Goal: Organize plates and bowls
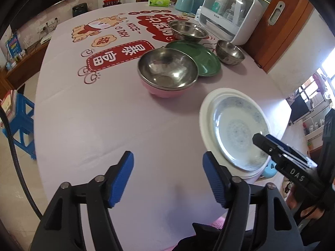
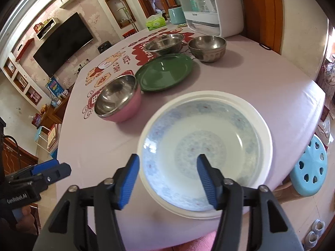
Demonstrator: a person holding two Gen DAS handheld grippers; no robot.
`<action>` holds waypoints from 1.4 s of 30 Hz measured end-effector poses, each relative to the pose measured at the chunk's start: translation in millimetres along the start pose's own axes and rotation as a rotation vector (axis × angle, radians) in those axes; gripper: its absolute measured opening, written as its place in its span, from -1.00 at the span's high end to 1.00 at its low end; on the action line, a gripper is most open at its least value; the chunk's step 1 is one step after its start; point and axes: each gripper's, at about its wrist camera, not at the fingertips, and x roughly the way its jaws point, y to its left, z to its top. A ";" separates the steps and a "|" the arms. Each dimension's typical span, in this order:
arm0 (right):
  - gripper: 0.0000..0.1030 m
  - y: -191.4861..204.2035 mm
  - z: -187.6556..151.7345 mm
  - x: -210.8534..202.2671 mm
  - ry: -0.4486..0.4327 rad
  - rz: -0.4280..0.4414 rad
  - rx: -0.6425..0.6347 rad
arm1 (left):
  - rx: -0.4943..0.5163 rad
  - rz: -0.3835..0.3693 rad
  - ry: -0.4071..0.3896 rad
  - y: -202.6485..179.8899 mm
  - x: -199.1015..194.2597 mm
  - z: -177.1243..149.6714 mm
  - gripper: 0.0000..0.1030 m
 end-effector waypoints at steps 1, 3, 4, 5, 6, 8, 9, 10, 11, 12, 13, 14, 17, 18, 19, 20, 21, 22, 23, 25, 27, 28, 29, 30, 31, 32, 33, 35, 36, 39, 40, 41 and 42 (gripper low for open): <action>-0.19 3.0 2.5 0.7 0.000 0.005 -0.002 | 0.002 0.002 0.003 1.5 -0.4 1.1 -0.39; -0.21 6.0 6.4 2.5 0.003 -0.002 -0.003 | 0.000 -0.001 0.011 4.0 -1.4 4.5 -0.41; -0.23 7.1 8.5 2.8 0.003 -0.004 0.000 | 0.002 -0.004 0.015 4.3 -1.9 6.9 -0.42; -0.26 8.4 10.7 3.0 0.006 0.004 0.001 | 0.005 -0.006 0.016 3.9 -2.6 9.1 -0.46; -0.29 9.0 13.1 3.2 0.011 0.014 0.002 | 0.012 -0.009 0.018 2.6 -3.2 11.9 -0.49; -0.40 9.3 17.6 2.7 0.012 0.023 0.001 | 0.028 -0.018 0.021 -1.1 -4.3 17.8 -0.52; -0.42 8.8 20.2 2.9 0.013 0.025 -0.001 | 0.035 -0.027 0.024 -3.6 -4.4 21.8 -0.54; -0.44 7.9 22.2 3.4 0.016 0.027 -0.001 | 0.037 -0.032 0.026 -6.0 -4.2 24.1 -0.55; -0.45 6.5 25.3 4.5 0.023 0.033 -0.003 | 0.039 -0.040 0.030 -8.4 -3.6 27.0 -0.55; -0.45 4.9 28.2 5.5 0.028 0.040 -0.006 | 0.040 -0.046 0.034 -11.7 -2.4 30.4 -0.56; -0.46 2.4 32.7 7.0 0.035 0.050 -0.013 | 0.040 -0.052 0.037 -15.2 -0.8 34.6 -0.56; -0.46 0.4 35.9 8.0 0.041 0.053 -0.018 | 0.037 -0.051 0.037 -18.8 0.9 38.3 -0.56; -0.47 -7.8 48.4 10.9 0.060 0.068 -0.029 | 0.008 -0.044 0.043 -29.4 7.1 50.7 -0.56; -0.48 -11.5 54.0 11.7 0.061 0.078 -0.035 | -0.001 -0.044 0.046 -32.2 8.9 54.0 -0.56; -0.50 -14.7 59.7 13.1 0.063 0.086 -0.041 | -0.009 -0.045 0.047 -36.0 11.0 58.2 -0.56; -0.50 -17.3 63.7 14.5 0.066 0.093 -0.047 | -0.014 -0.044 0.047 -39.7 12.9 61.9 -0.56; -0.50 -20.8 70.0 16.9 0.072 0.103 -0.056 | -0.019 -0.041 0.048 -42.7 14.5 64.6 -0.56; -0.51 -24.2 75.7 19.1 0.078 0.114 -0.064 | -0.025 -0.035 0.048 -46.7 16.5 68.8 -0.56; -0.51 -27.0 80.4 20.6 0.080 0.122 -0.070 | -0.031 -0.030 0.049 -49.7 18.3 72.5 -0.56; -0.51 -34.0 91.3 24.5 0.088 0.142 -0.086 | -0.051 -0.020 0.047 -55.8 22.1 80.4 -0.56; -0.51 -39.8 101.1 28.0 0.100 0.157 -0.100 | -0.075 -0.012 0.047 -60.3 25.5 88.3 -0.56; -0.51 -43.1 107.3 30.1 0.104 0.167 -0.110 | -0.091 -0.010 0.047 -62.2 27.5 92.6 -0.56; -0.51 -45.4 111.3 31.7 0.107 0.173 -0.119 | -0.105 -0.007 0.048 -64.1 29.7 97.2 -0.56; -0.51 -48.0 115.9 33.6 0.109 0.179 -0.128 | -0.116 -0.004 0.048 -65.3 31.6 101.3 -0.56; -0.51 -51.7 122.3 36.5 0.114 0.185 -0.140 | -0.130 0.004 0.046 -66.9 33.5 106.3 -0.56; -0.51 -53.7 126.1 38.7 0.118 0.189 -0.146 | -0.141 0.012 0.044 -68.0 34.9 110.5 -0.56; -0.51 -56.9 131.6 41.8 0.125 0.196 -0.153 | -0.157 0.024 0.041 -69.5 37.0 116.1 -0.56; -0.51 -62.7 141.1 47.0 0.135 0.211 -0.164 | -0.173 0.044 0.044 -70.6 41.1 124.3 -0.56; -0.51 -64.9 145.4 49.7 0.139 0.217 -0.169 | -0.180 0.054 0.046 -71.3 43.3 128.9 -0.56; -0.51 -71.2 160.6 58.6 0.153 0.237 -0.186 | -0.199 0.079 0.054 -72.4 48.9 142.6 -0.56; -0.51 -72.8 165.6 61.2 0.155 0.245 -0.190 | -0.208 0.086 0.060 -72.3 51.1 147.4 -0.56; -0.51 -73.9 170.7 64.3 0.157 0.253 -0.194 | -0.216 0.091 0.065 -72.0 53.2 151.1 -0.56; -0.51 -75.2 175.7 67.6 0.161 0.261 -0.196 | -0.226 0.096 0.072 -71.8 55.7 155.4 -0.56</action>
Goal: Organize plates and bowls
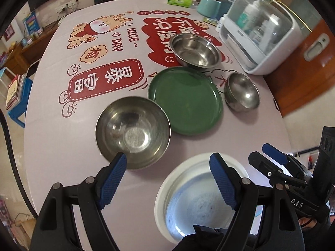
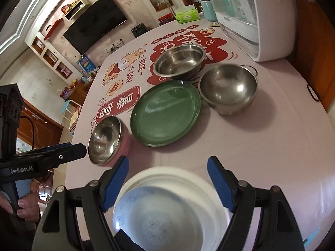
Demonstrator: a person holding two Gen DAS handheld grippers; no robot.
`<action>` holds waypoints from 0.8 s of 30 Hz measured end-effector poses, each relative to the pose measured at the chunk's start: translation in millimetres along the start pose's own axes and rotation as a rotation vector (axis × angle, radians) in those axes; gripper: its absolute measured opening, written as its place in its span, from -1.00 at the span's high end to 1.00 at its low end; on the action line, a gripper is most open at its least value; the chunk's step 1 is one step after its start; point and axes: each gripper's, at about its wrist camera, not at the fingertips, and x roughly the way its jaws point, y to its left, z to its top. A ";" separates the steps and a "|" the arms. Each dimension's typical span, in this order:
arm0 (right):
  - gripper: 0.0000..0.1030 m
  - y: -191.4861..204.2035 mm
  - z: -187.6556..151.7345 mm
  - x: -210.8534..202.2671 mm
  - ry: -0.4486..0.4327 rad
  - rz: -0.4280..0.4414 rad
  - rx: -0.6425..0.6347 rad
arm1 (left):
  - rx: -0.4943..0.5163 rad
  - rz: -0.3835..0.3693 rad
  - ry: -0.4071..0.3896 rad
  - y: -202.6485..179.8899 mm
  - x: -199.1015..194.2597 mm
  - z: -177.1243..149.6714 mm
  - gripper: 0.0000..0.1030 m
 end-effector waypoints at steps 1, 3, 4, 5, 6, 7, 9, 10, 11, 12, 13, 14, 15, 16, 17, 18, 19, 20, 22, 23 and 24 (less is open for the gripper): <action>-0.51 -1.8 4.1 2.0 0.004 0.005 0.000 | -0.011 0.005 0.007 -0.6 2.4 4.9 -0.56; -0.51 -6.5 11.8 6.7 0.012 0.017 0.000 | -0.029 0.017 0.018 -0.9 6.5 13.9 -0.56; -0.51 -9.1 15.7 9.9 0.018 0.022 0.001 | -0.039 0.024 0.022 -0.5 8.6 19.1 -0.56; -0.51 -10.8 18.1 11.9 0.023 0.025 0.002 | -0.047 0.028 0.022 -0.3 9.9 23.5 -0.56; -0.51 -13.0 20.8 14.3 0.028 0.028 0.005 | -0.054 0.033 0.022 0.2 10.9 28.3 -0.56; -0.51 -15.7 23.1 16.5 0.034 0.034 0.010 | -0.062 0.041 0.022 0.7 12.1 33.1 -0.56; -0.51 -21.0 26.9 20.7 0.046 0.046 0.029 | -0.070 0.059 0.021 1.0 13.8 41.6 -0.56; -0.51 -23.8 28.6 23.1 0.051 0.051 0.039 | -0.071 0.070 0.021 1.6 14.5 46.0 -0.56; -0.51 -26.7 30.5 26.0 0.057 0.056 0.050 | -0.073 0.077 0.020 2.1 15.2 49.7 -0.56; -0.51 -29.6 31.9 29.0 0.063 0.060 0.060 | -0.074 0.082 0.019 2.4 15.9 53.8 -0.56; -0.51 -31.6 33.1 31.5 0.068 0.063 0.068 | -0.075 0.087 0.016 3.3 16.7 58.5 -0.56; -0.51 -35.5 34.5 35.7 0.076 0.065 0.083 | -0.078 0.092 0.014 4.0 17.5 61.9 -0.56; -0.51 -37.3 35.1 38.2 0.081 0.067 0.091 | -0.081 0.099 0.010 4.8 18.7 66.9 -0.56; -0.51 -40.0 35.6 41.4 0.087 0.071 0.103 | -0.083 0.102 0.007 5.7 19.7 69.8 -0.56; -0.51 -42.3 36.0 44.9 0.094 0.073 0.116 | -0.087 0.104 0.003 6.4 21.2 73.5 -0.56; -0.50 -44.2 36.3 47.8 0.099 0.075 0.125 | -0.091 0.103 -0.001 7.1 22.5 76.2 -0.56; -0.51 -45.7 36.4 50.9 0.104 0.079 0.133 | -0.095 0.100 -0.004 7.6 24.6 79.5 -0.56; -0.50 -47.5 36.8 54.1 0.109 0.084 0.142 | -0.096 0.095 -0.008 8.0 27.1 82.3 -0.56; -0.51 -50.7 37.2 59.8 0.117 0.087 0.156 | -0.097 0.084 -0.015 7.5 32.9 86.6 -0.56; -0.51 -52.6 38.1 62.9 0.124 0.087 0.163 | -0.097 0.080 -0.014 7.2 36.5 88.5 -0.56; -0.51 -53.4 38.4 65.7 0.129 0.086 0.167 | -0.096 0.072 -0.013 7.6 41.7 91.0 -0.56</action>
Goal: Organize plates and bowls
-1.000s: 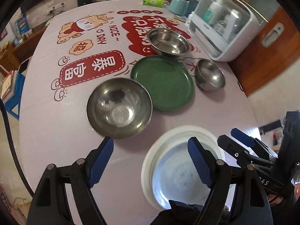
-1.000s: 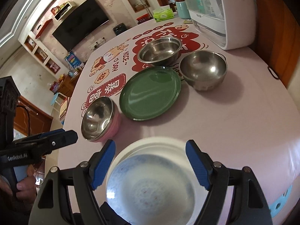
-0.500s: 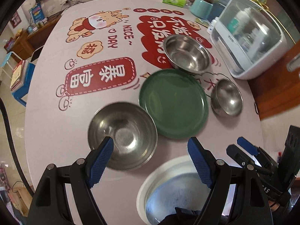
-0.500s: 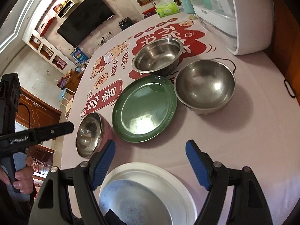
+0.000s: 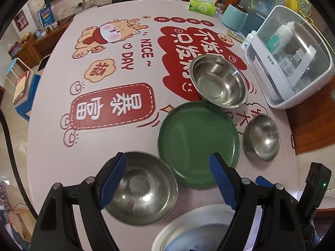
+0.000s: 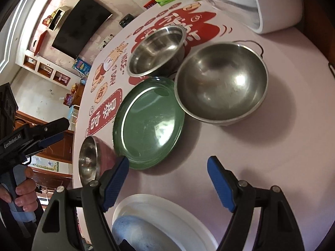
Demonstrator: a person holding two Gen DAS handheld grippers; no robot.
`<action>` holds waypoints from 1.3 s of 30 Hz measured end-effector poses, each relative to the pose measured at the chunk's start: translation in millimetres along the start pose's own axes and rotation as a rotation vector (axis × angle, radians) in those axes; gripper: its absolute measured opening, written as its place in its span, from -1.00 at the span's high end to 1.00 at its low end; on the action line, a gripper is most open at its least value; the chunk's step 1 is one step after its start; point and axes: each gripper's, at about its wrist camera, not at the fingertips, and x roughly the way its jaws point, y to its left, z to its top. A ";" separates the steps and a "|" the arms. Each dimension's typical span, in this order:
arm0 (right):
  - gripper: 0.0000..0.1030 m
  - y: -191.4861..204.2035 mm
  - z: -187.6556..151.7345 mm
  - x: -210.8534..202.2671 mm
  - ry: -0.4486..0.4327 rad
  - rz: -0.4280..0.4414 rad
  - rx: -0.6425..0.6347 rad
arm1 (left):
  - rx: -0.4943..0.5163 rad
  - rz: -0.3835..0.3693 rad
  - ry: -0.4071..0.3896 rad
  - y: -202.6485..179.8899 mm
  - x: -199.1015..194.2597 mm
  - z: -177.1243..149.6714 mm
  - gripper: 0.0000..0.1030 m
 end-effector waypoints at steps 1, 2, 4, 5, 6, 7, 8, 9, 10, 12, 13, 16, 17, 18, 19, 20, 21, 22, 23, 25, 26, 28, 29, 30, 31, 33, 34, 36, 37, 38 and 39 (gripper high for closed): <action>-0.51 -1.2 0.8 2.6 0.003 -0.003 0.003 | 0.002 -0.007 0.002 -0.8 3.9 1.5 -0.56; -0.51 -2.8 1.6 5.2 0.007 -0.003 0.007 | 0.003 -0.016 0.004 -0.7 8.6 3.3 -0.56; -0.51 -5.4 2.6 11.1 0.018 -0.006 0.015 | -0.002 -0.036 0.004 0.2 19.2 7.0 -0.56; -0.51 -6.2 3.2 13.3 0.020 -0.006 0.015 | -0.004 -0.045 0.010 0.7 24.7 8.4 -0.56; -0.51 -6.7 3.1 14.8 0.019 -0.003 0.015 | -0.002 -0.052 0.016 0.5 29.3 9.4 -0.56; -0.50 -7.1 2.9 16.5 0.019 0.000 0.017 | 0.004 -0.058 0.023 0.2 34.7 11.0 -0.56; -0.50 -7.5 2.7 18.4 0.020 0.002 0.019 | 0.015 -0.057 0.029 -0.5 40.2 13.0 -0.56; -0.50 -7.5 2.2 20.2 0.020 0.008 0.019 | 0.024 -0.053 0.034 -1.5 44.3 14.7 -0.56; -0.50 -7.5 1.9 21.5 0.019 0.016 0.018 | 0.035 -0.048 0.040 -2.3 50.0 16.6 -0.56; -0.50 -5.7 0.6 24.5 0.017 0.034 0.009 | 0.047 -0.041 0.051 -2.7 59.9 19.6 -0.56; -0.50 -4.2 0.2 25.6 0.015 0.041 0.001 | 0.048 -0.040 0.058 -2.5 63.9 20.2 -0.56; -0.48 2.3 0.9 28.6 0.001 0.053 -0.031 | 0.042 -0.038 0.084 1.3 78.3 23.2 -0.56; -0.46 4.0 1.6 29.1 -0.004 0.055 -0.041 | 0.040 -0.035 0.092 2.2 82.5 23.9 -0.56; -0.44 5.2 2.3 29.5 -0.007 0.054 -0.050 | 0.039 -0.033 0.099 3.0 87.3 24.8 -0.56; -0.43 6.3 3.1 29.8 -0.012 0.053 -0.059 | 0.038 -0.033 0.102 4.5 90.2 25.4 -0.56; -0.39 6.8 4.0 30.4 -0.015 0.054 -0.066 | 0.037 -0.034 0.103 5.4 92.4 25.8 -0.54; -0.35 6.7 4.7 31.1 -0.017 0.053 -0.068 | 0.033 -0.037 0.105 6.5 95.5 26.6 -0.50; -0.33 6.2 5.3 31.9 -0.018 0.049 -0.068 | 0.029 -0.035 0.108 7.4 97.4 27.2 -0.49; -0.29 5.3 6.1 33.1 -0.017 0.044 -0.066 | 0.025 -0.034 0.111 8.0 99.6 27.8 -0.48; -0.21 3.9 7.6 35.6 -0.014 0.038 -0.062 | 0.014 -0.040 0.118 10.4 105.0 28.6 -0.46; -0.15 3.1 8.4 36.7 -0.013 0.035 -0.061 | 0.009 -0.043 0.122 11.7 107.1 28.8 -0.42; -0.05 1.8 9.5 38.4 -0.014 0.031 -0.062 | 0.000 -0.040 0.130 13.4 111.8 29.5 -0.36; 0.01 1.8 10.1 39.0 -0.015 0.029 -0.065 | -0.004 -0.036 0.134 14.5 113.9 30.1 -0.34; 0.06 1.8 10.8 39.5 -0.016 0.028 -0.068 | -0.007 -0.032 0.137 15.3 116.3 30.3 -0.30; 0.09 1.4 10.8 40.1 -0.017 0.027 -0.070 | -0.008 -0.030 0.136 15.3 117.6 30.4 -0.27; 0.23 1.3 11.5 41.4 -0.016 0.026 -0.074 | -0.009 -0.029 0.139 14.5 120.6 30.7 -0.21; 0.27 1.4 12.0 42.4 -0.015 0.026 -0.076 | -0.009 -0.028 0.140 14.3 121.9 31.1 -0.19; 0.41 1.0 12.1 43.4 -0.017 0.022 -0.078 | -0.008 -0.027 0.141 13.3 124.2 32.0 -0.06; 0.43 0.5 12.2 43.9 -0.018 0.021 -0.078 | -0.009 -0.027 0.140 14.1 125.0 32.6 -0.02; 0.49 0.1 11.9 43.7 -0.020 0.020 -0.078 | -0.010 -0.029 0.139 14.3 125.9 32.7 0.06; 0.53 -0.7 12.2 43.6 -0.025 0.021 -0.077 | -0.010 -0.031 0.139 14.5 127.0 32.9 0.12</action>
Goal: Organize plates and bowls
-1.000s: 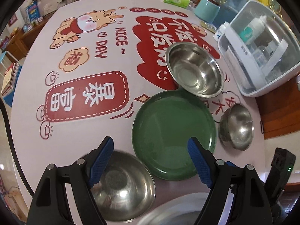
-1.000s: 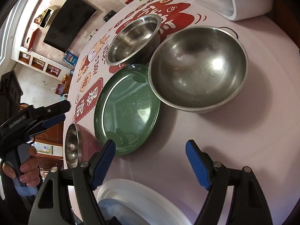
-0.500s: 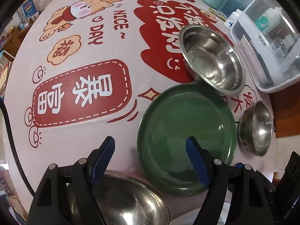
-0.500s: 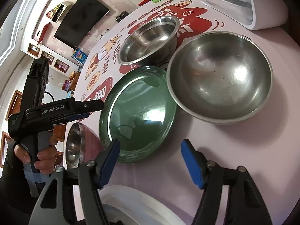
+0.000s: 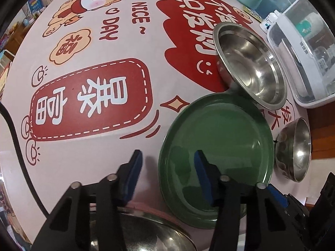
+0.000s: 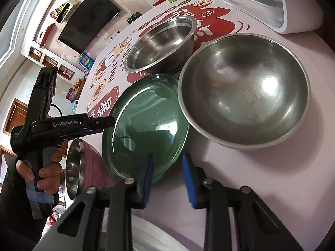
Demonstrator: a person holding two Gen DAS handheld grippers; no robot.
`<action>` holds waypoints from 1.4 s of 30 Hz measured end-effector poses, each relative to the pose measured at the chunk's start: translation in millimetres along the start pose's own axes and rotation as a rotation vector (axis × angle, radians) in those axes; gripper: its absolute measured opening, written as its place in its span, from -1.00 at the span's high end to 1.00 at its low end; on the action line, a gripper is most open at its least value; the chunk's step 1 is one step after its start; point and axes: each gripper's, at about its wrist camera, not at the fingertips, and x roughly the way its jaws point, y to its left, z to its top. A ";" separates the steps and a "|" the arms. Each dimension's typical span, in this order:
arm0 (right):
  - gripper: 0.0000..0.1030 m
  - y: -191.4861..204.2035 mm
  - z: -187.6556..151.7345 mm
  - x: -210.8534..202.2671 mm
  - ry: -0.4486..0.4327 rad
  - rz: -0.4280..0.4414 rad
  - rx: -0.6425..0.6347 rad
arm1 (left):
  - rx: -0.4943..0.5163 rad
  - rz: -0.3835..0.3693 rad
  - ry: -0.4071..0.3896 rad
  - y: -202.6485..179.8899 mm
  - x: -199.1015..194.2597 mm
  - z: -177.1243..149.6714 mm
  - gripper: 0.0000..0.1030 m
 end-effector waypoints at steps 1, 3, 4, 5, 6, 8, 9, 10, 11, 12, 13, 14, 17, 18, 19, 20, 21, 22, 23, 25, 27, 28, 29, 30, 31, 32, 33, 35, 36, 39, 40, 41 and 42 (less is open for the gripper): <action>0.56 -1.1 0.0 -0.2 -0.005 0.002 0.001 | -0.001 0.000 0.000 0.6 1.2 0.3 0.15; 0.65 -3.1 0.0 -0.3 -0.007 -0.001 0.004 | -0.008 -0.003 -0.002 2.7 2.7 0.6 0.25; 0.67 -3.8 -0.1 -0.4 -0.008 -0.002 0.006 | -0.012 -0.008 -0.004 3.7 3.4 0.9 0.28; 0.69 -4.9 -0.2 -0.7 -0.010 -0.001 0.010 | -0.016 -0.012 -0.004 4.4 4.6 1.3 0.34; 0.71 -5.7 0.0 -0.8 -0.011 -0.001 0.012 | -0.019 -0.013 -0.004 5.3 5.4 1.4 0.38; 0.73 -6.6 0.8 -0.3 -0.012 -0.005 0.011 | -0.020 -0.017 -0.002 6.4 7.4 1.9 0.46; 0.73 -6.7 1.2 0.3 -0.010 -0.005 0.009 | -0.020 -0.019 -0.002 7.2 8.2 2.0 0.48; 0.73 -6.4 1.3 0.6 -0.008 -0.006 0.007 | -0.022 -0.020 -0.002 7.8 9.1 2.1 0.49; 0.73 -6.2 1.5 0.9 -0.007 -0.009 0.005 | -0.024 -0.021 -0.001 8.4 9.9 2.4 0.53; 0.73 -6.2 1.5 1.0 -0.008 -0.009 0.004 | -0.029 -0.031 -0.002 9.0 10.7 2.4 0.57; 0.73 -6.4 1.6 1.3 -0.008 -0.008 0.005 | -0.032 -0.041 -0.002 10.3 10.3 2.2 0.58; 0.73 -6.8 1.8 1.6 -0.008 -0.007 0.006 | -0.035 -0.048 -0.001 10.7 10.6 2.1 0.59; 0.76 -7.4 2.4 3.1 -0.007 -0.007 0.007 | -0.034 -0.052 -0.007 10.9 10.9 1.9 0.59; 0.77 -8.0 2.7 3.9 -0.005 -0.007 0.009 | -0.035 -0.055 -0.009 11.1 11.1 1.9 0.59; 0.78 -8.2 2.6 4.5 -0.002 -0.005 0.010 | -0.036 -0.059 -0.011 11.7 11.2 1.8 0.59; 0.78 -8.5 2.7 4.9 -0.002 -0.002 0.011 | -0.038 -0.063 -0.014 12.2 11.2 1.8 0.59; 0.78 -8.8 2.9 4.9 -0.001 -0.001 0.011 | -0.040 -0.065 -0.016 12.3 11.5 2.0 0.59; 0.78 -9.0 2.9 5.0 -0.001 0.000 0.010 | -0.042 -0.066 -0.018 12.7 11.6 2.1 0.59; 0.78 -9.0 2.9 5.3 0.000 0.002 0.010 | -0.044 -0.066 -0.019 13.1 11.7 2.0 0.59; 0.78 -9.4 3.1 5.7 0.001 0.006 0.009 | -0.045 -0.063 -0.022 12.3 12.0 2.0 0.59; 0.78 -9.9 3.0 6.0 0.001 0.010 0.011 | -0.046 -0.058 -0.025 11.0 12.0 1.7 0.59; 0.78 -10.0 3.1 6.0 0.002 0.011 0.012 | -0.046 -0.055 -0.026 10.3 11.9 1.5 0.59; 0.78 -9.9 3.1 5.9 0.002 0.011 0.012 | -0.047 -0.053 -0.026 10.0 11.9 1.4 0.59; 0.78 -9.9 3.0 5.9 0.003 0.010 0.011 | -0.048 -0.051 -0.025 9.5 11.8 1.4 0.59; 0.78 -10.0 2.9 5.7 0.003 0.008 0.011 | -0.048 -0.050 -0.022 8.8 11.7 1.3 0.59; 0.78 -10.6 2.9 5.4 0.004 0.008 0.015 | -0.045 -0.051 -0.019 8.0 11.6 1.1 0.59; 0.78 -11.8 2.7 5.0 0.005 0.010 0.021 | -0.039 -0.052 -0.017 6.7 11.3 0.7 0.59; 0.78 -13.2 2.2 3.6 0.007 0.017 0.032 | -0.032 -0.053 -0.015 4.6 10.1 0.1 0.59; 0.78 -13.4 2.0 2.9 0.007 0.018 0.034 | -0.032 -0.055 -0.015 3.8 8.8 -0.1 0.59; 0.78 -14.0 1.5 0.5 0.012 0.025 0.044 | -0.033 -0.060 -0.021 2.8 3.0 -1.3 0.59; 0.78 -14.1 1.1 -0.4 0.013 0.026 0.048 | -0.034 -0.064 -0.025 2.2 0.5 -1.9 0.59; 0.78 -14.4 0.6 -1.9 0.013 0.030 0.050 | -0.035 -0.066 -0.028 1.6 -1.7 -2.5 0.59; 0.78 -14.3 0.1 -3.0 0.011 0.032 0.052 | -0.035 -0.069 -0.032 0.8 -4.5 -3.3 0.59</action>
